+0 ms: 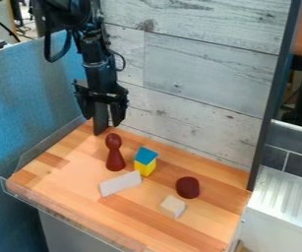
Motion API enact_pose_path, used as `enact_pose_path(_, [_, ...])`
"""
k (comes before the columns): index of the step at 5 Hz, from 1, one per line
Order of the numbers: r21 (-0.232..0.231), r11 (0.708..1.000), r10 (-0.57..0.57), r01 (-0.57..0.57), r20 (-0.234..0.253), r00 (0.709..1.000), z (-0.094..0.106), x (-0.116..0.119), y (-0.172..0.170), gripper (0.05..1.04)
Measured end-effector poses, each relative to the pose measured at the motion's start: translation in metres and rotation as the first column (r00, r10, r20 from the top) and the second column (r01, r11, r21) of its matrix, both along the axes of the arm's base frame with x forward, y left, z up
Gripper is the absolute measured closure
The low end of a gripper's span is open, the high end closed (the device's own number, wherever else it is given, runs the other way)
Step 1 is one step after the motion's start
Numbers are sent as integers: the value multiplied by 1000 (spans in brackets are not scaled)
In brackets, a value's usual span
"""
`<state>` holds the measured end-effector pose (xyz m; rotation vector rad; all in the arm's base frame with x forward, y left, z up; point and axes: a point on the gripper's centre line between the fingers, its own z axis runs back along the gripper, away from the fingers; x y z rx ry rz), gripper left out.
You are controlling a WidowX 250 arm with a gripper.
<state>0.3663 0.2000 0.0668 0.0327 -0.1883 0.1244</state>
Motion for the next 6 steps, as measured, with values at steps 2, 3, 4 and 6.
enact_pose_path(2, [5, 1000, 20, -20, -76, 997, -40, 4, -7, 83])
enact_pose_path(3, [28, 999, 31, -29, -81, 996, -51, 17, -15, 83])
enact_pose_path(4, [50, 998, 50, -45, -86, 995, -67, 26, -16, 83])
enact_pose_path(6, [50, 997, 68, -62, -112, 991, -77, 47, -25, 411])
